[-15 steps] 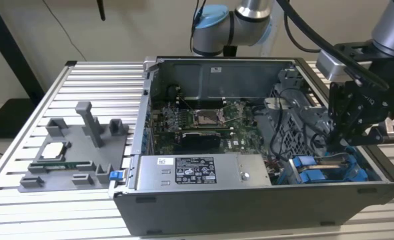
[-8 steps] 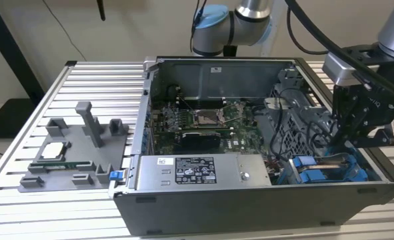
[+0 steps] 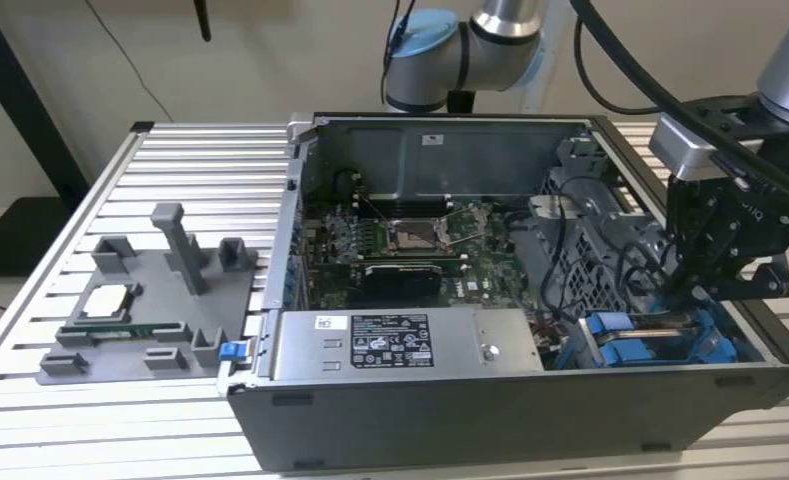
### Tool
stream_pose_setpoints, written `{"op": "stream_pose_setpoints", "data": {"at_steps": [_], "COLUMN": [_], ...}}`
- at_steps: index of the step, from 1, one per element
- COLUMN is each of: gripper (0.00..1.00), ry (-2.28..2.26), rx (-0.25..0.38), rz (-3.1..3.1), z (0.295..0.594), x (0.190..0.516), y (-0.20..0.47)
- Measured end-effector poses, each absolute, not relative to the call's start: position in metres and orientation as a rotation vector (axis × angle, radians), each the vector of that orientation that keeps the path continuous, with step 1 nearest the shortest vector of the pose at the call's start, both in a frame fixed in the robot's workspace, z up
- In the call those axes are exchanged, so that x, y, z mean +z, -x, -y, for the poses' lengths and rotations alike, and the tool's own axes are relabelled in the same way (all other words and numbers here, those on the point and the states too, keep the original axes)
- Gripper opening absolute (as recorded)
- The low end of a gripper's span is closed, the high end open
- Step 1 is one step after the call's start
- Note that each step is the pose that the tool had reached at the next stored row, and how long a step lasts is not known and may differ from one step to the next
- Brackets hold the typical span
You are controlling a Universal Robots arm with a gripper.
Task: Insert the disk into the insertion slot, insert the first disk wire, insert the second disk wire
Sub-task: 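Insert the first disk wire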
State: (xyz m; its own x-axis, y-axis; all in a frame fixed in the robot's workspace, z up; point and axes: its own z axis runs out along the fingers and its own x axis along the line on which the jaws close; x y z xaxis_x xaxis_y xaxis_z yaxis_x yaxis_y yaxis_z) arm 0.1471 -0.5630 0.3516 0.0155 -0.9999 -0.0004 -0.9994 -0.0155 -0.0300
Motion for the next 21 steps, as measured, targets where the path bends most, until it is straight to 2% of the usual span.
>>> {"op": "stream_pose_setpoints", "data": {"at_steps": [21], "gripper": [0.00], "ry": [2.225], "rx": [0.003], "rz": [-2.156], "z": [0.5639], "x": [0.3416], "y": [-0.1517]}}
